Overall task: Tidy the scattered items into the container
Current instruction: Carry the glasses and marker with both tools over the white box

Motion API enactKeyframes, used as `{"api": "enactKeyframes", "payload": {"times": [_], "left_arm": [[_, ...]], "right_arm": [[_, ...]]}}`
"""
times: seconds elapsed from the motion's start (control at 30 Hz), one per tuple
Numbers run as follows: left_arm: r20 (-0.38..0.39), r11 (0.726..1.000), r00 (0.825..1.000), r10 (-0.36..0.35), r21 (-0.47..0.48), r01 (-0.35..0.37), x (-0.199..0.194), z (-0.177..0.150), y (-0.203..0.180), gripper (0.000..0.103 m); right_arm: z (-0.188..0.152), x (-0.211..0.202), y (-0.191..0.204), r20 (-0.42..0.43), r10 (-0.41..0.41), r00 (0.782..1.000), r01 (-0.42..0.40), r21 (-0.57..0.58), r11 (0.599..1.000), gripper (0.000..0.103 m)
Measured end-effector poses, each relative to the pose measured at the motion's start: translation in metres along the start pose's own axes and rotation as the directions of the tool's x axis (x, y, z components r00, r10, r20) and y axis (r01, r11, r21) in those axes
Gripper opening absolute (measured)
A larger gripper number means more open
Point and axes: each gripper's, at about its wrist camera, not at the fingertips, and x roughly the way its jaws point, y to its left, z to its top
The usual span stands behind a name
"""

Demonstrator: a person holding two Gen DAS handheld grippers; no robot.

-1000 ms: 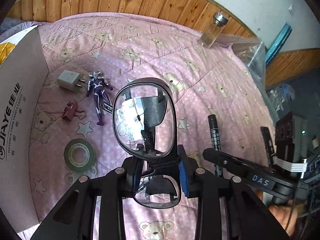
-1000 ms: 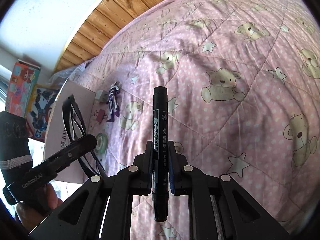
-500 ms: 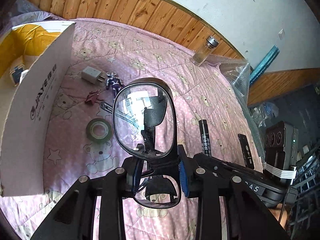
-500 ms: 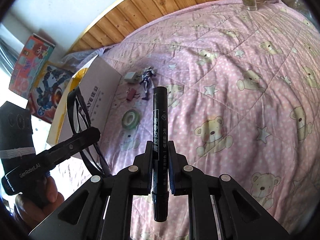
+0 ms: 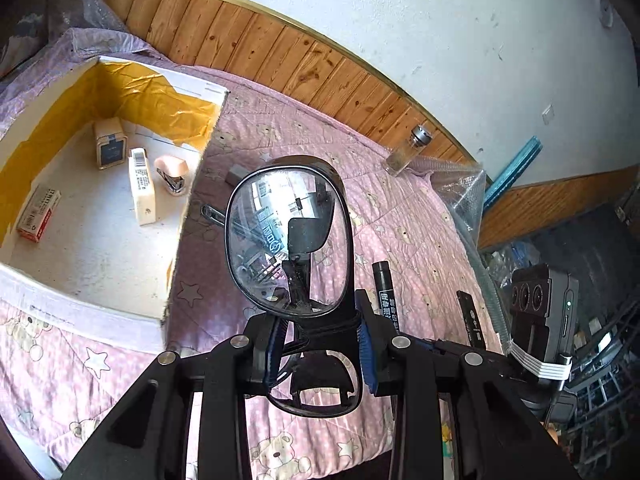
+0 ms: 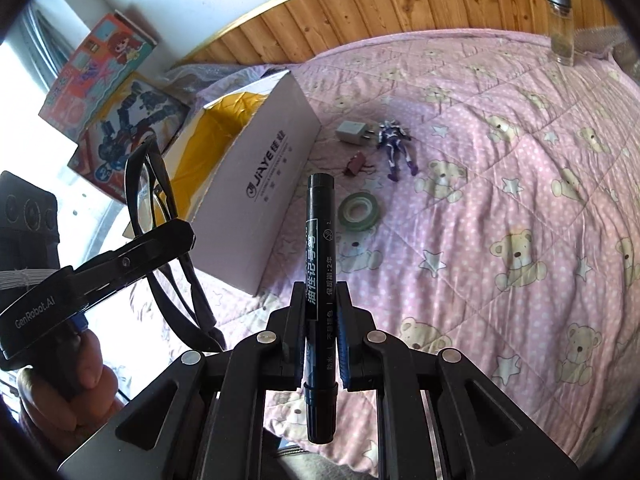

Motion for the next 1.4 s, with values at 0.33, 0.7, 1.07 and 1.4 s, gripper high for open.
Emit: {"api": "enactKeyframes", "payload": {"times": [0.33, 0.7, 1.07, 1.4], "left_arm": [[0.076, 0.999, 0.997, 0.000, -0.039, 0.003, -0.052, 0.004, 0.029, 0.033], [0.161, 0.994, 0.987, 0.007, -0.108, 0.011, -0.097, 0.026, 0.067, 0.033], [0.205, 0.989, 0.978, 0.047, -0.150, -0.016, -0.110, 0.062, 0.093, 0.033], [0.161, 0.982, 0.980, 0.114, -0.167, -0.087, -0.099, 0.093, 0.117, 0.033]], "right_arm": [[0.016, 0.006, 0.062, -0.015, 0.022, 1.000, -0.023, -0.116, 0.993, 0.013], [0.044, 0.016, 0.119, -0.030, 0.061, 0.998, -0.066, -0.212, 0.975, 0.013], [0.069, 0.038, 0.154, -0.055, 0.066, 0.996, -0.079, -0.276, 0.958, 0.014], [0.086, 0.064, 0.176, -0.070, 0.033, 0.997, -0.054, -0.323, 0.945, 0.014]]}}
